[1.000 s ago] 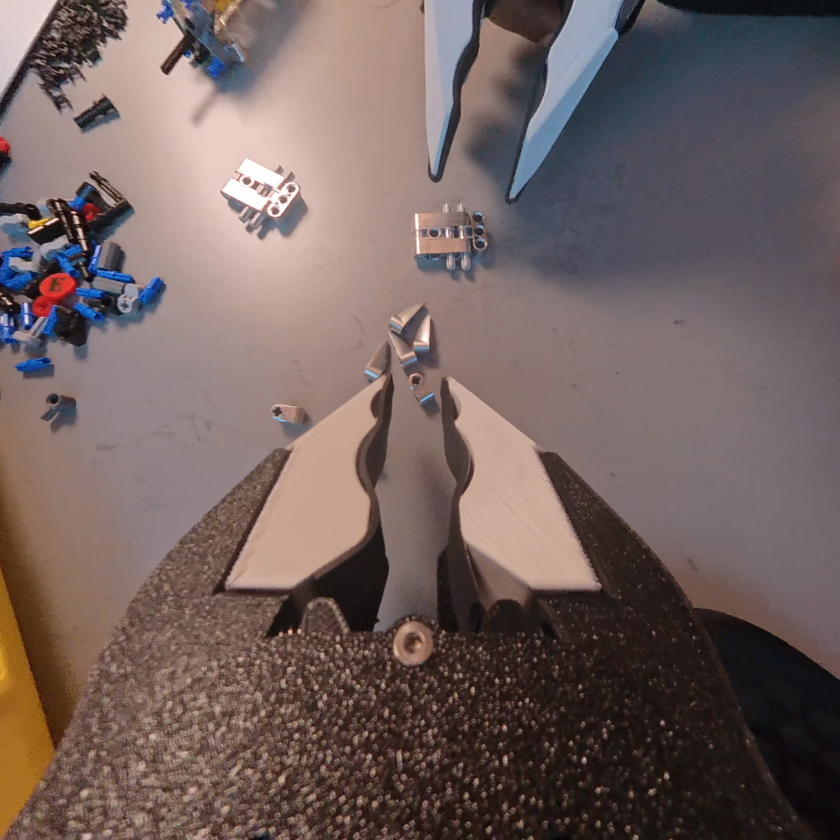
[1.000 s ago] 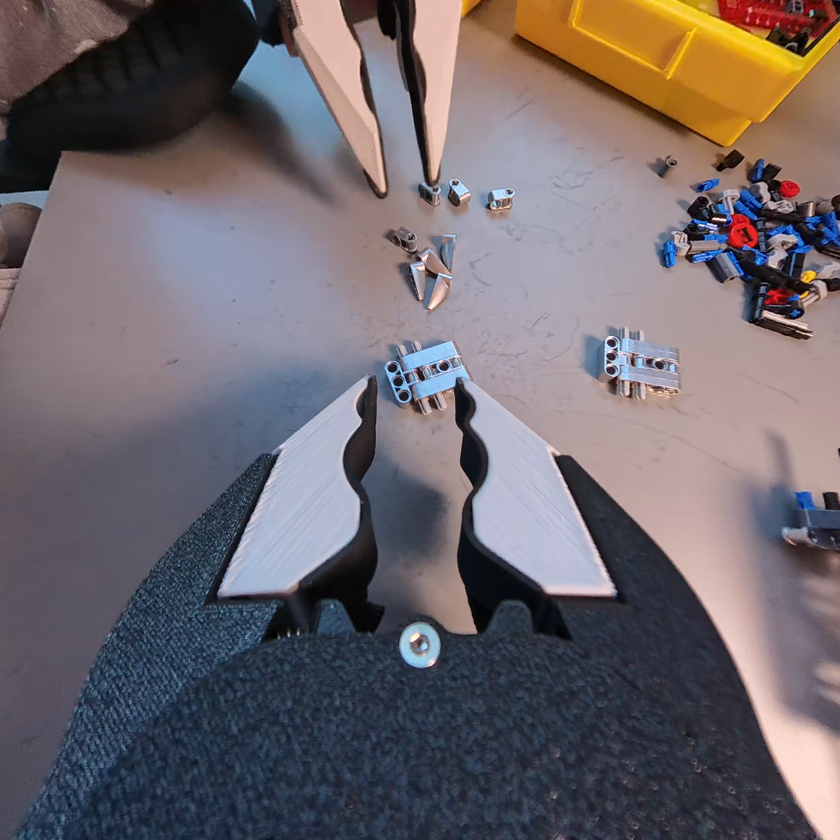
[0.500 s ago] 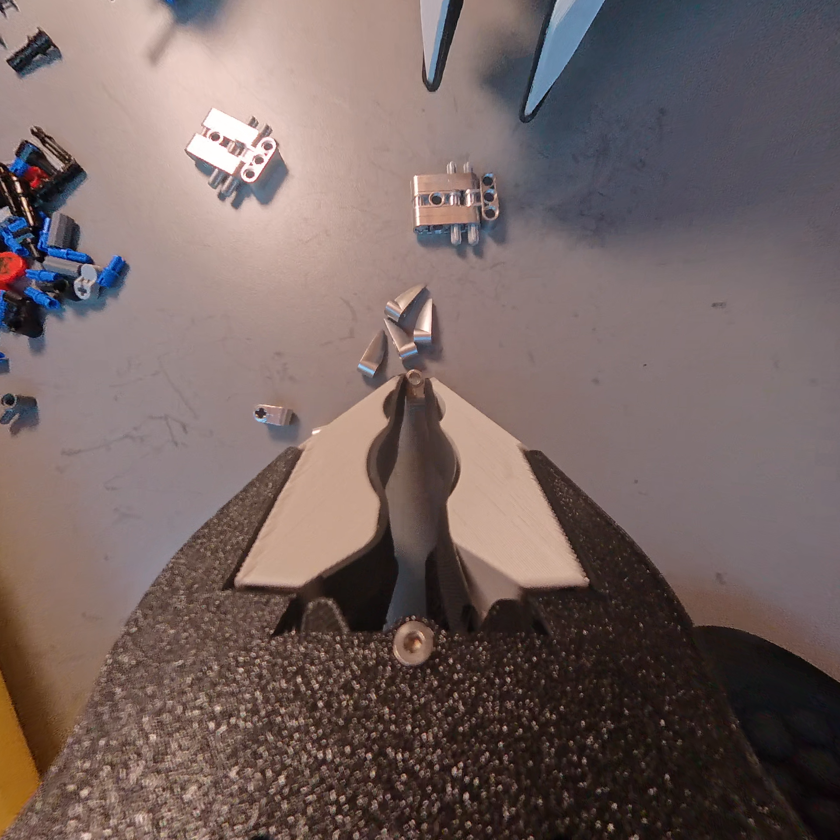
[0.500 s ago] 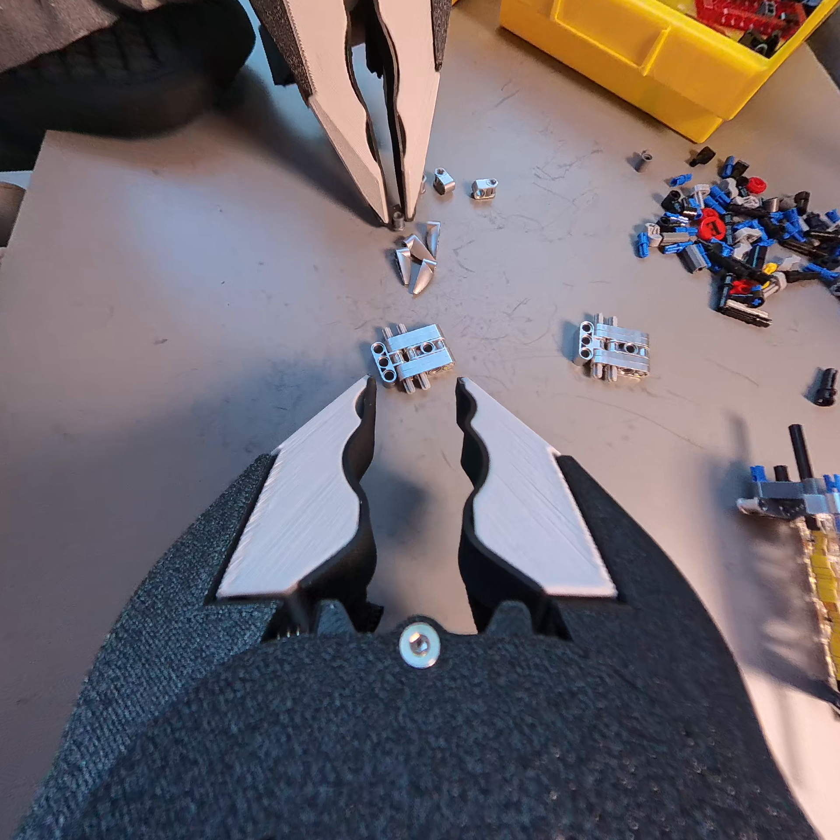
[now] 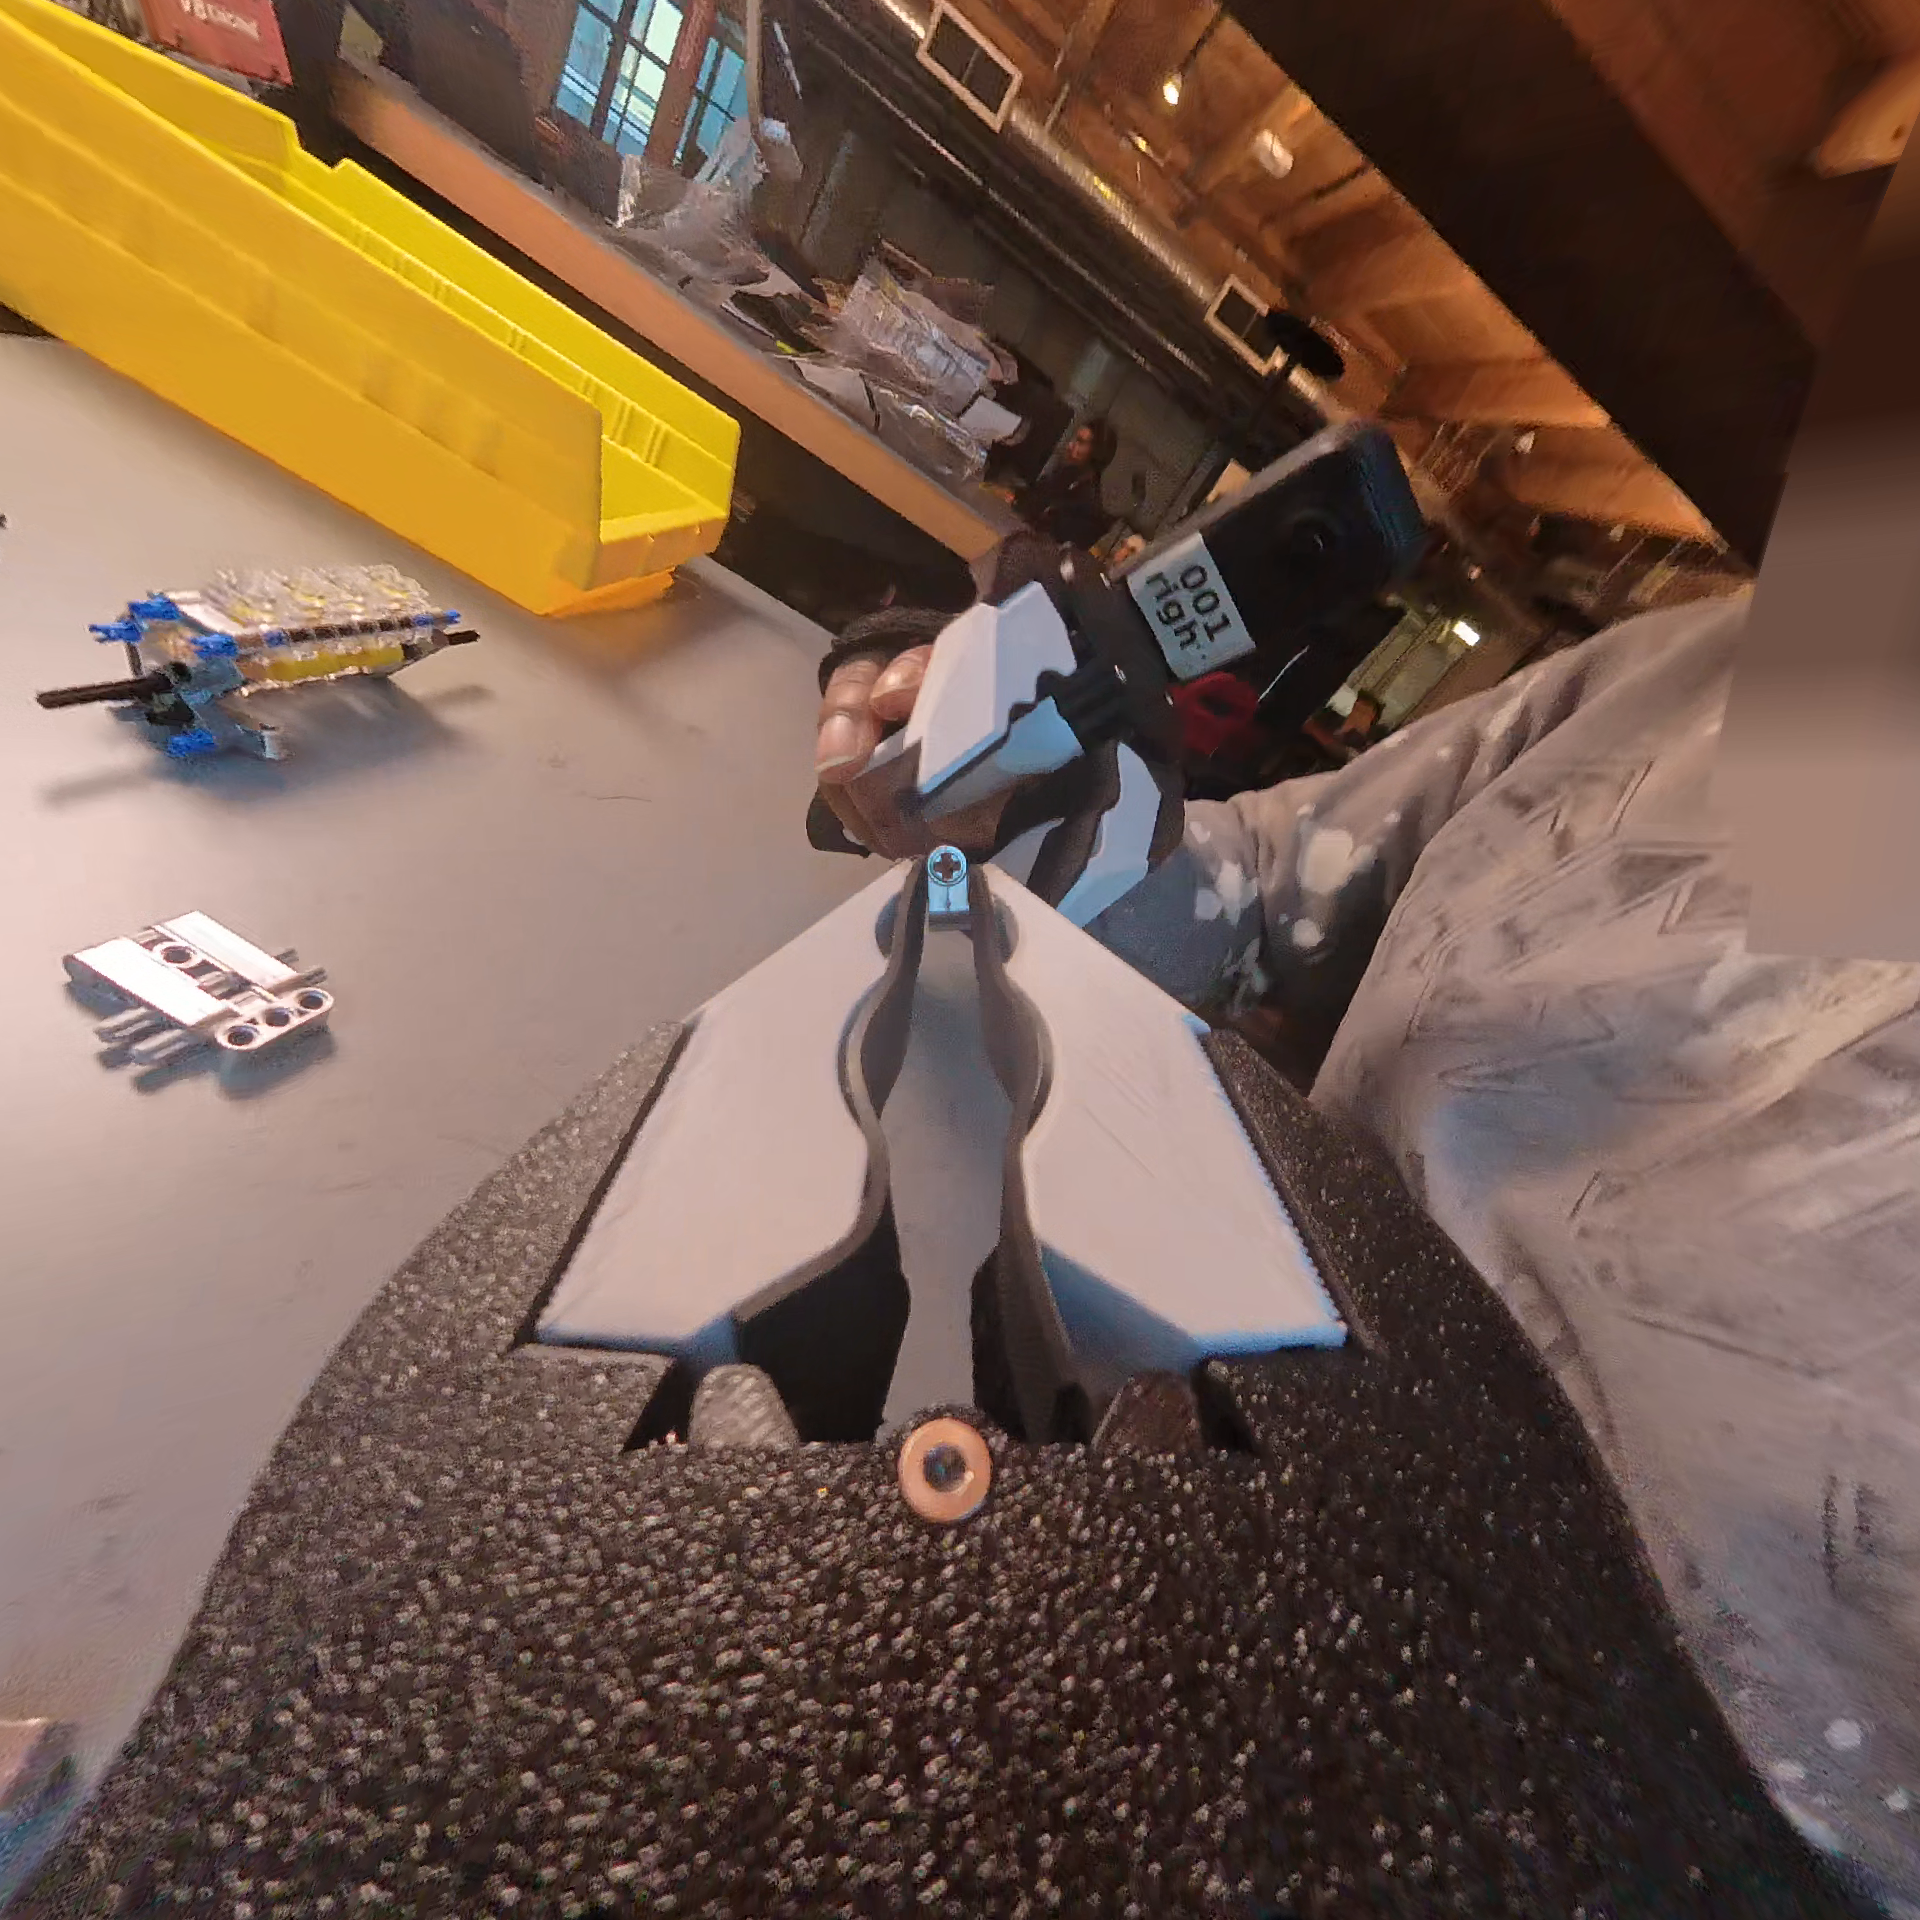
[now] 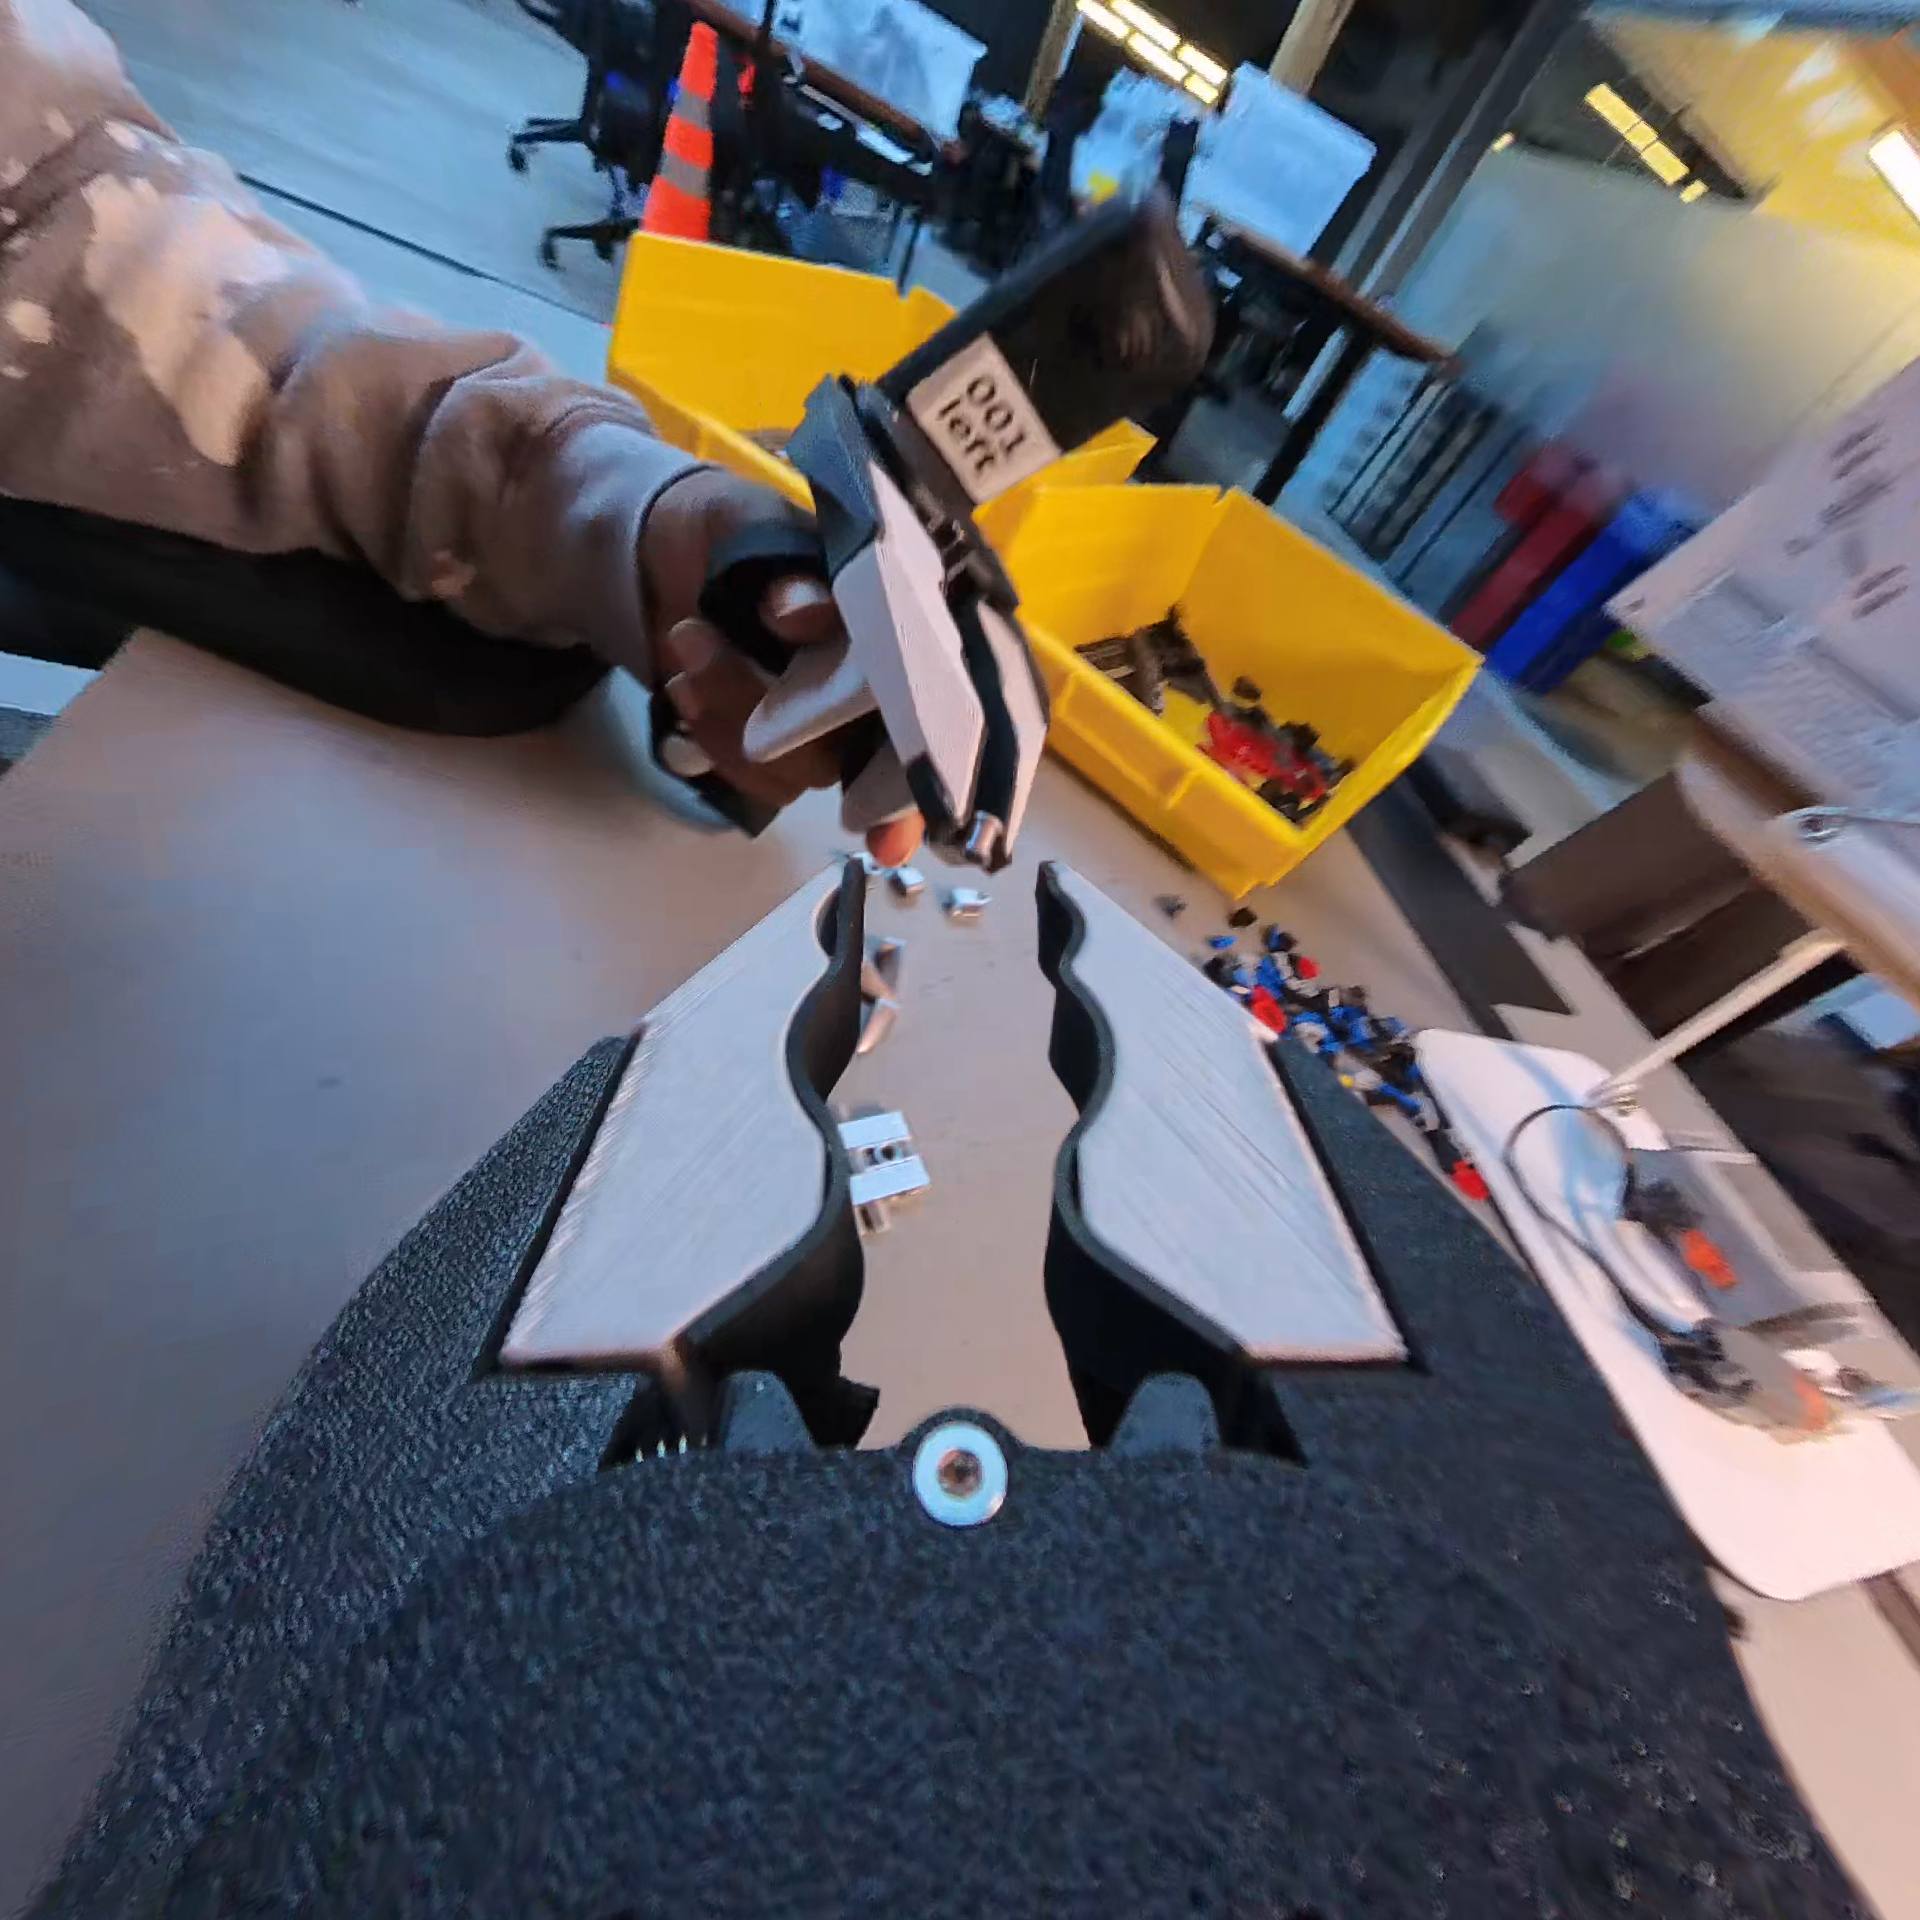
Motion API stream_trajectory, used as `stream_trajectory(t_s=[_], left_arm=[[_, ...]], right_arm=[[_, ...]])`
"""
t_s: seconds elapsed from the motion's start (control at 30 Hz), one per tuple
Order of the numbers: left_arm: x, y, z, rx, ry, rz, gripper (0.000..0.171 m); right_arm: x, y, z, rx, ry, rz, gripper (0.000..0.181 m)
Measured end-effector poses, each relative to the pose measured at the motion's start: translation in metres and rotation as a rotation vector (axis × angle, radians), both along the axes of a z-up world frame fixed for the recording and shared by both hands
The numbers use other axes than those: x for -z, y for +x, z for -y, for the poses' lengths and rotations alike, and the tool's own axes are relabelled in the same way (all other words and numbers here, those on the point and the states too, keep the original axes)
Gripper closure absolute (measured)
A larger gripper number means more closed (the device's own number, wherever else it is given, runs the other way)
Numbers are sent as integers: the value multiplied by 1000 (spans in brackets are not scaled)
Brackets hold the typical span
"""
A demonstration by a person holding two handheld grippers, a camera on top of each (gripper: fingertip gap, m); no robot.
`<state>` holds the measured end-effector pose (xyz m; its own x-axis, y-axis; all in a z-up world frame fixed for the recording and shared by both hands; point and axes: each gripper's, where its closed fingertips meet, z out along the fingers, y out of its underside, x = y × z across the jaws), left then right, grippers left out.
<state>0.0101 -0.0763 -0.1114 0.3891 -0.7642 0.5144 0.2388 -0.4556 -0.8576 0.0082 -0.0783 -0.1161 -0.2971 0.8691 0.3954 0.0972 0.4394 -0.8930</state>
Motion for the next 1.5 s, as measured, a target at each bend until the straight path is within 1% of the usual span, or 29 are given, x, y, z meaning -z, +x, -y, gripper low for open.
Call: stream_trajectory(t_s=[0.07,0.13,0.23,0.33,0.47,0.77,1.03,1.4,1.43,1.47,1.5], left_arm=[[-1,-1,-9,-16,-88,107,165],[-3,-2,-13,-3,-164,221,165],[-13,-4,-15,23,-201,361,165],[-14,-4,-18,21,-236,409,165],[-11,-3,-21,15,-272,436,165],[-6,2,-21,20,-288,415,165],[0,1,-22,-24,-272,335,164],[4,-3,-25,-53,-291,322,164],[6,-3,-25,-62,-285,300,164],[8,-5,-26,-78,-273,267,164],[10,-7,-27,-100,-257,228,163]], right_arm=[[-7,0,-3,37,45,-48,150],[-10,-1,-8,78,72,-72,151],[-7,-3,-12,109,90,-67,155],[-8,-6,-16,148,100,-84,160],[-12,-8,-19,184,93,-113,160],[-5,-9,-20,189,114,-87,166],[1,-10,-21,172,71,-49,166],[7,-10,-25,169,52,-14,167],[9,-10,-26,167,39,-3,169],[10,-9,-29,171,19,10,181],[14,-8,-28,149,-13,38,181]])
